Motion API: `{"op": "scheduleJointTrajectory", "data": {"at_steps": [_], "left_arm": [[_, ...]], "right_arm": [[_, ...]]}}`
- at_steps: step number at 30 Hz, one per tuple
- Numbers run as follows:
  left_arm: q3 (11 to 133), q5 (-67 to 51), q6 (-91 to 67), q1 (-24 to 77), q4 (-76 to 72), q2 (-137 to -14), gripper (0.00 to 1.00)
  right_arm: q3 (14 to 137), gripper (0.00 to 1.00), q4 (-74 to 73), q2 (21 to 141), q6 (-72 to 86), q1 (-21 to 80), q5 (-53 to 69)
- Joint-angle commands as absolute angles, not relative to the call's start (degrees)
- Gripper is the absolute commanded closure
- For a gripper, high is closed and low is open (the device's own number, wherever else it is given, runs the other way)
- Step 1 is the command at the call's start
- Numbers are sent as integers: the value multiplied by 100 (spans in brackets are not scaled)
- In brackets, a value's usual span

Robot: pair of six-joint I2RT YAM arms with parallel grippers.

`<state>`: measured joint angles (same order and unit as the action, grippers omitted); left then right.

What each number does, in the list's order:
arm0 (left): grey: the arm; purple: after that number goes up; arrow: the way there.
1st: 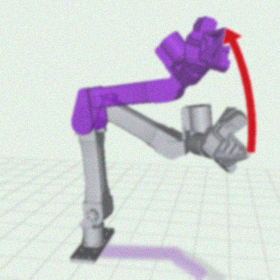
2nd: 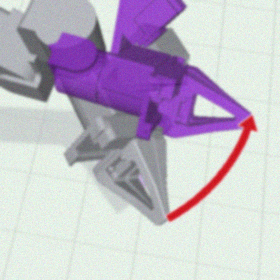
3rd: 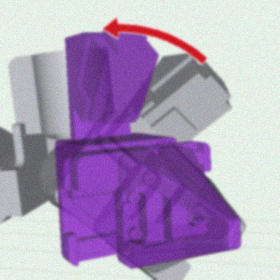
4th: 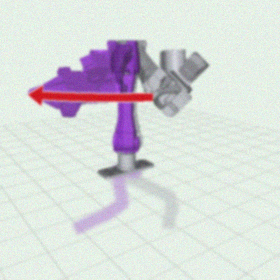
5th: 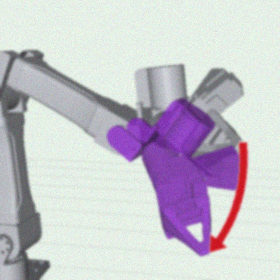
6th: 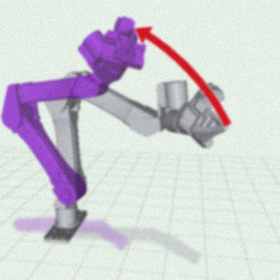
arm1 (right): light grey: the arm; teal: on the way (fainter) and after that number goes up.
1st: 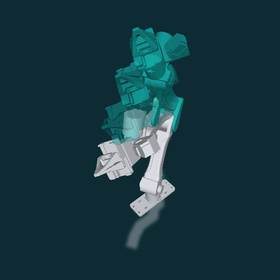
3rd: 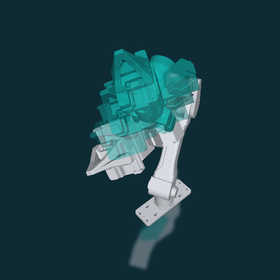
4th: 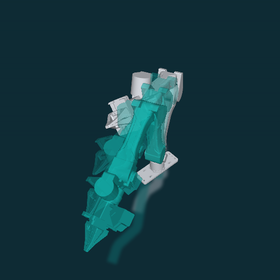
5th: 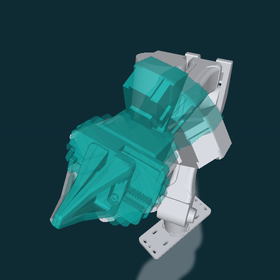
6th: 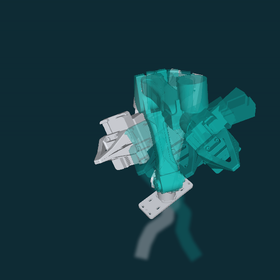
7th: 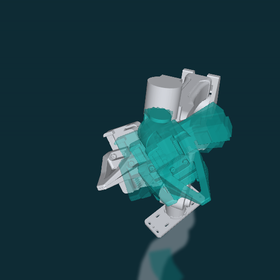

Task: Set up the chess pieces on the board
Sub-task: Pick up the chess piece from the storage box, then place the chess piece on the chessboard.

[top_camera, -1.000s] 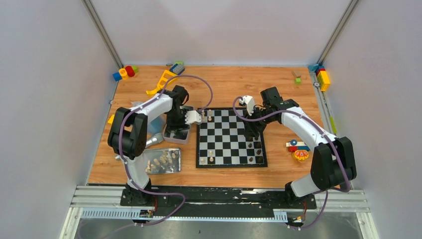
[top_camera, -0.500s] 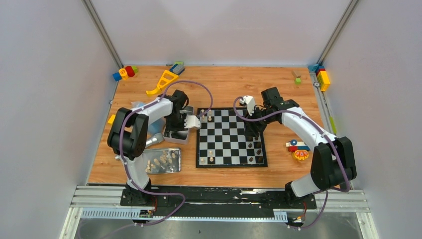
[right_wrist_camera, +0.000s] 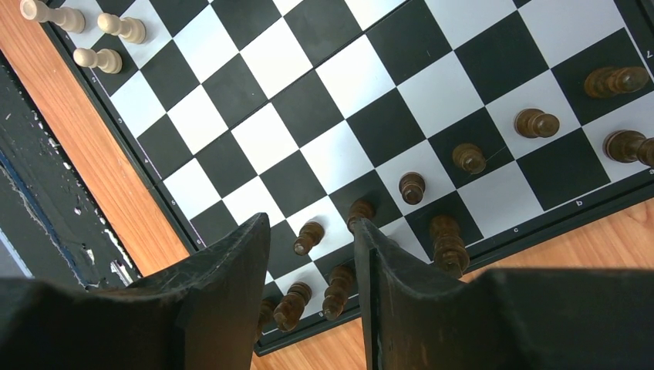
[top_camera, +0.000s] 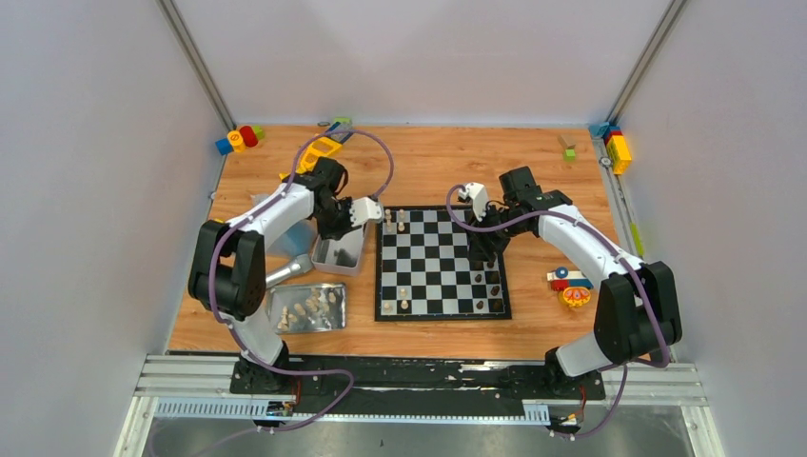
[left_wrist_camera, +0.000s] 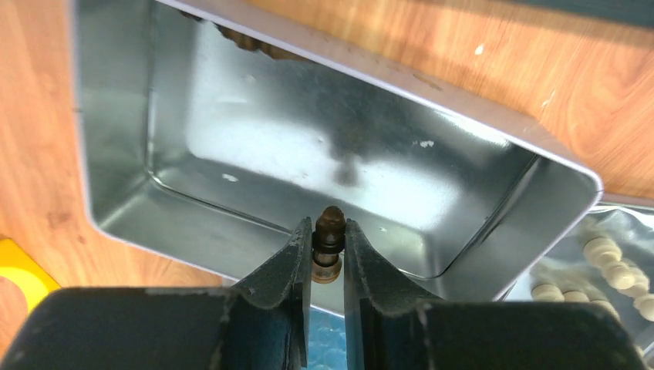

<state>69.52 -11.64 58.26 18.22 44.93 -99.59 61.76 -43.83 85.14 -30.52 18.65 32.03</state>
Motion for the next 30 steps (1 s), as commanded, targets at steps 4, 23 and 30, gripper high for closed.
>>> {"op": "scheduleJointTrajectory", "data": {"at_steps": [4, 23, 30], "left_arm": [[7403, -2734, 5014, 1510, 4308, -9362, 94], [7278, -6888, 3765, 2908, 2131, -9965, 91], [6626, -6903, 2438, 3440, -390, -10485, 89]], "right_arm": [[6429, 55, -4222, 8305, -2960, 1736, 3589], [6439, 56, -3587, 7653, -2382, 761, 4106], [5928, 56, -3472, 7407, -2391, 486, 4102]]}}
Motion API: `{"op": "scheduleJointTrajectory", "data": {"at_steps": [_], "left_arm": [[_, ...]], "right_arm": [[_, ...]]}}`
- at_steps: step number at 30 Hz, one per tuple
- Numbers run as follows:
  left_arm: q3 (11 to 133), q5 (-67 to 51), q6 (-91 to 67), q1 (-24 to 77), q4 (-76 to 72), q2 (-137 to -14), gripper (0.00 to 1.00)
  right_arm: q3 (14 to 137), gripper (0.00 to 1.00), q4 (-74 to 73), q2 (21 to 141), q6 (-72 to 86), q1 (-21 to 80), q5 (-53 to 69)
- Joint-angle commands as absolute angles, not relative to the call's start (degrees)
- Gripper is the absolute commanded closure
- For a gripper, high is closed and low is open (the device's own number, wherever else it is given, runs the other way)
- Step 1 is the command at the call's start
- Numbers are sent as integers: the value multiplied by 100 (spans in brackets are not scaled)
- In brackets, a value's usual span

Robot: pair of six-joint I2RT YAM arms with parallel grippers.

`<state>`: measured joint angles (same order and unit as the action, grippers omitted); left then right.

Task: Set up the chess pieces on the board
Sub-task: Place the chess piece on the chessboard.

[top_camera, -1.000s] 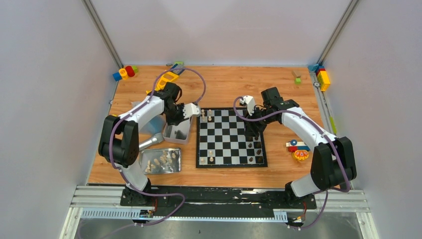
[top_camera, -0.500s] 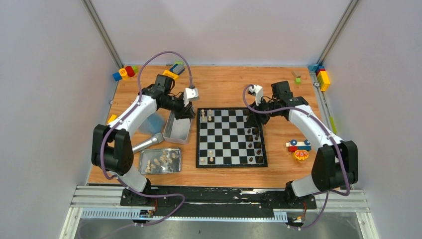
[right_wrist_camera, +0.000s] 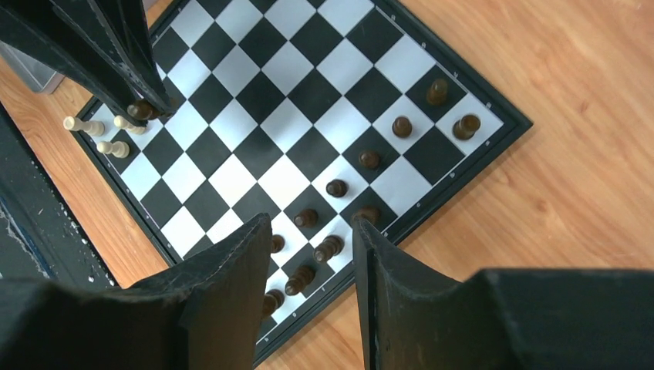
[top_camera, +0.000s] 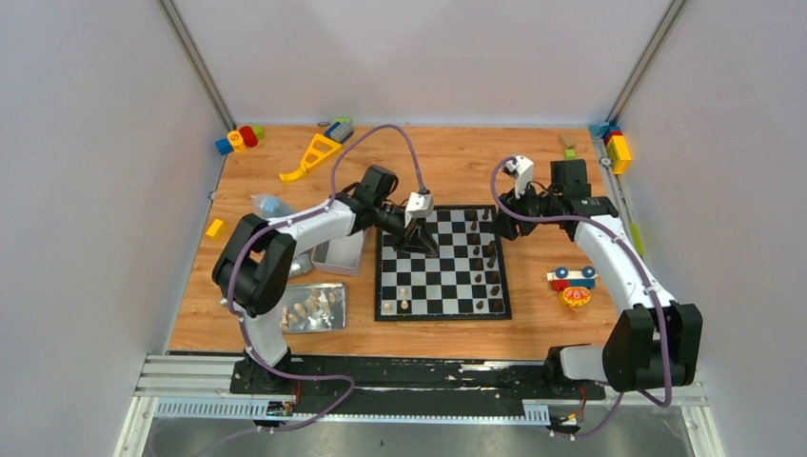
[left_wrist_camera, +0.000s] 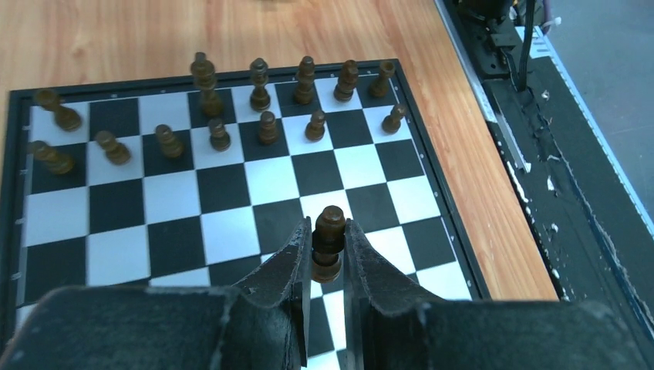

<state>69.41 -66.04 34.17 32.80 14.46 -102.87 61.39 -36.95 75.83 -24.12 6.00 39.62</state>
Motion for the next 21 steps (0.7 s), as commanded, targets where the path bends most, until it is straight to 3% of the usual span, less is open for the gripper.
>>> {"op": "scheduleJointTrajectory", "data": {"at_steps": [1, 9, 15, 21], "left_arm": [[6504, -6867, 2185, 3512, -586, -10604, 88], [5725, -6644, 779, 3622, -3129, -11204, 85], [5553, -6541, 732, 3630, -3558, -11370, 82], [5447, -6421, 948, 3630, -3502, -11352, 72]], "right_arm": [[5885, 56, -3462, 7390, -2383, 458, 4115], [5746, 56, -3428, 7342, -2373, 394, 4219], [5716, 56, -3426, 7392, -2364, 395, 4286], [5757, 56, -3428, 7422, -2395, 390, 4315]]}}
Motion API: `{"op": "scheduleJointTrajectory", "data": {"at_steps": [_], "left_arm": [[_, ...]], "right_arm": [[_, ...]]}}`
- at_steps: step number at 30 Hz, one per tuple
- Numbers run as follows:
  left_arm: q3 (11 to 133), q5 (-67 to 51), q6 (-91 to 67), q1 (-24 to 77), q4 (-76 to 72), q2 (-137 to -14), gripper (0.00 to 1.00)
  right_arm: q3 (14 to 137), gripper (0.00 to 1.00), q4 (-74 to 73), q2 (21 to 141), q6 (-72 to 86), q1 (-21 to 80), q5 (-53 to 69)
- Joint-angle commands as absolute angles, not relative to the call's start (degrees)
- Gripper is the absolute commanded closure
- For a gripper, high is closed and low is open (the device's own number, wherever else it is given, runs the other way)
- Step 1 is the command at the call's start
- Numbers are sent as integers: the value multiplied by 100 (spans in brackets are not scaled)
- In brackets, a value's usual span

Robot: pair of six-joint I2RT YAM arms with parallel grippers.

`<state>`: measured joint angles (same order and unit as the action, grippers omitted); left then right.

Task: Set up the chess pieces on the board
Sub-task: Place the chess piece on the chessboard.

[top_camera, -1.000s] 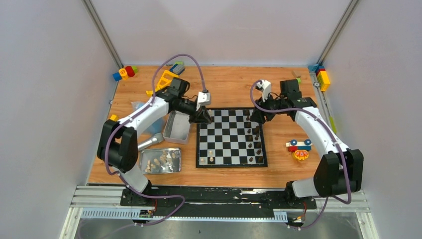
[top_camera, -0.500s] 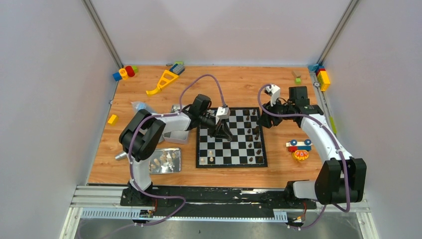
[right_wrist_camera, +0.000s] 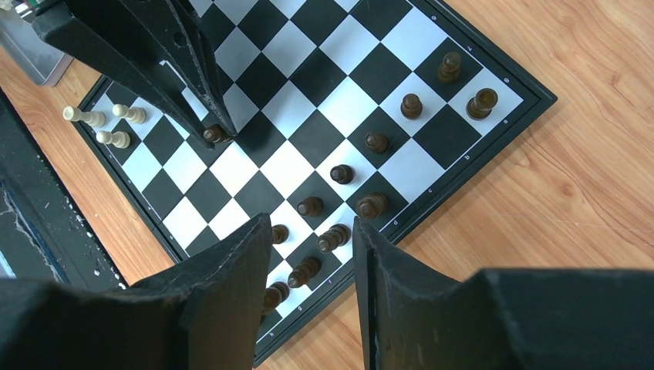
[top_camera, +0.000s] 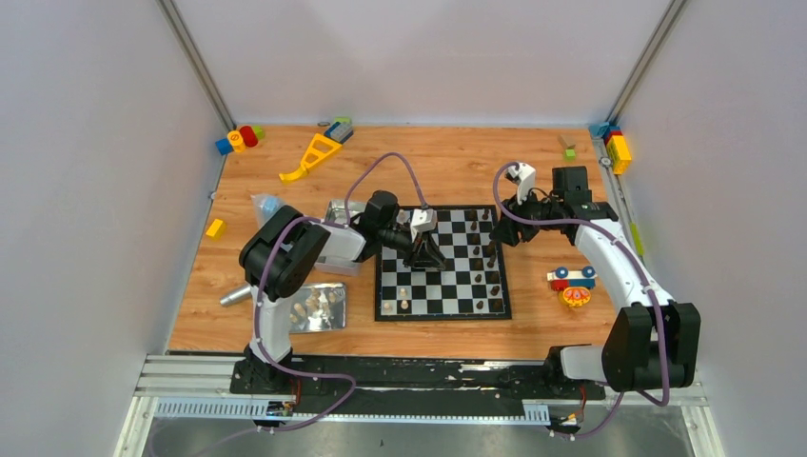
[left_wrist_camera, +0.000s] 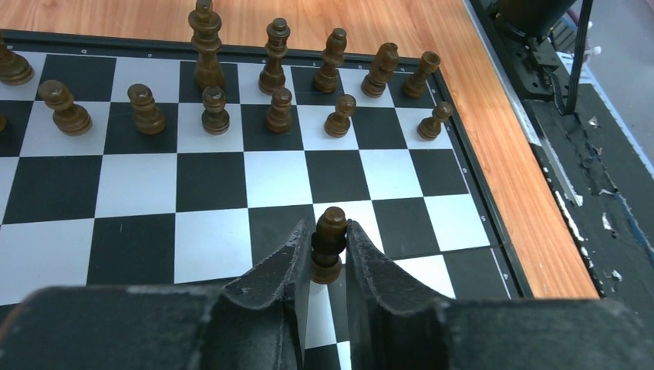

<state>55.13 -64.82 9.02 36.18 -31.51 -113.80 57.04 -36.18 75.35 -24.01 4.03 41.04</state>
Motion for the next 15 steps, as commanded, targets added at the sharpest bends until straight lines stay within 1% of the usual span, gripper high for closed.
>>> {"op": "scheduleJointTrajectory", "data": {"at_steps": [1, 9, 11, 12, 15], "left_arm": [[5446, -6393, 1019, 3630, -3473, -11355, 69], [5404, -6323, 1342, 3630, -3250, -11275, 61], [5383, -6295, 1399, 3630, -3184, -11140, 57], [5380, -6276, 1479, 3630, -3139, -11007, 54], [5379, -6104, 1781, 3612, -2641, -10657, 47]], "right_arm": [[5768, 56, -3428, 7426, -2399, 394, 4326], [5921, 56, -3529, 7495, -2426, 398, 4400], [5955, 56, -3565, 7517, -2438, 445, 4385], [5985, 56, -3587, 7515, -2461, 503, 4347], [6076, 56, -3619, 7540, -2506, 748, 4225]]}}
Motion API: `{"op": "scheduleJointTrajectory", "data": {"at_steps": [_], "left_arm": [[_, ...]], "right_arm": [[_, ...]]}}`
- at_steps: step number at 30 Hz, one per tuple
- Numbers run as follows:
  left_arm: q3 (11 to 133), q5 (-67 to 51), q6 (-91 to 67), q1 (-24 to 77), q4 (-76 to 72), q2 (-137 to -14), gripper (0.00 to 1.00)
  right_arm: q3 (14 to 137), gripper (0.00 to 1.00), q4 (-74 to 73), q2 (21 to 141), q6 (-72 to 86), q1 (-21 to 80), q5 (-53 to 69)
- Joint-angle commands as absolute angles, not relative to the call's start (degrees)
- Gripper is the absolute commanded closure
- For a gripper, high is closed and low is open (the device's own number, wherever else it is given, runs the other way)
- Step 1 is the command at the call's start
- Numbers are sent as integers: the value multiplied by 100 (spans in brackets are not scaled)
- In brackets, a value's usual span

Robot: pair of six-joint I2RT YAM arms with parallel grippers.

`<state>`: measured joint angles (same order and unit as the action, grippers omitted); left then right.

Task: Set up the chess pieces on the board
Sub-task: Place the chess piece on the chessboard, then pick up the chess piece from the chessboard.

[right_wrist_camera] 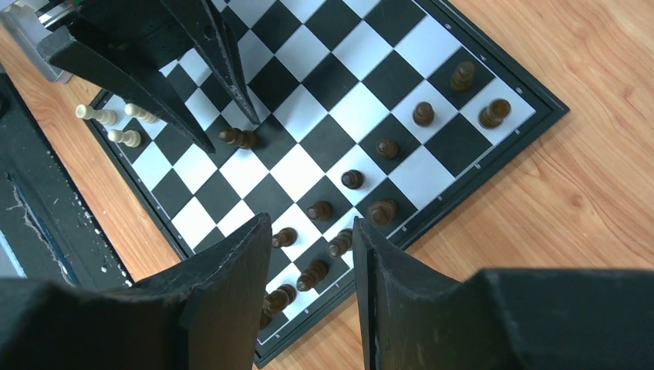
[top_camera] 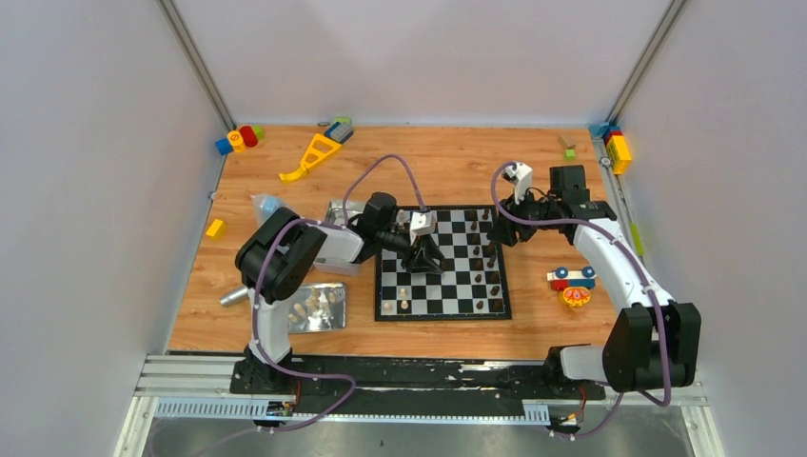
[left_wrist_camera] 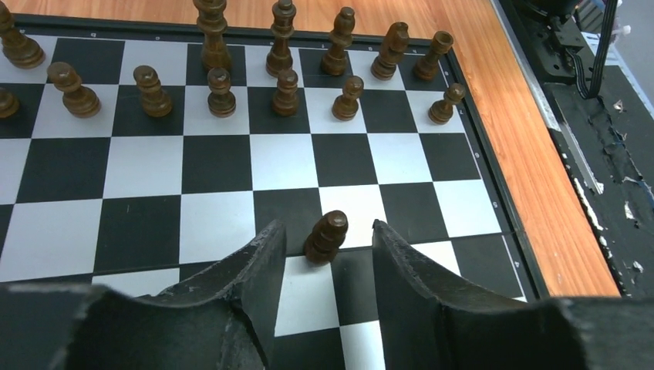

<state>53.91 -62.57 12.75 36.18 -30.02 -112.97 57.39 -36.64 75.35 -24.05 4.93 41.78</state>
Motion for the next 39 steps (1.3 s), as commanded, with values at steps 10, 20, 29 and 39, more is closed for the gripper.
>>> {"op": "scheduleJointTrajectory", "data": {"at_steps": [10, 20, 29, 39], "left_arm": [[5759, -5048, 3252, 2974, 688, -9047, 29], [5928, -4334, 3087, 1697, 2468, -7682, 26], [5854, -4272, 3097, 1403, 2765, -7339, 26], [5922, -4261, 3127, 1367, 2742, -7422, 26]], "right_arm": [[6381, 44, -3637, 8137, -2643, 1962, 3550], [6730, 40, -3533, 9143, -2747, 3023, 2743], [6960, 48, -3679, 9618, -2804, 3237, 2611], [6909, 57, -3814, 9719, -2823, 3346, 2598]]}}
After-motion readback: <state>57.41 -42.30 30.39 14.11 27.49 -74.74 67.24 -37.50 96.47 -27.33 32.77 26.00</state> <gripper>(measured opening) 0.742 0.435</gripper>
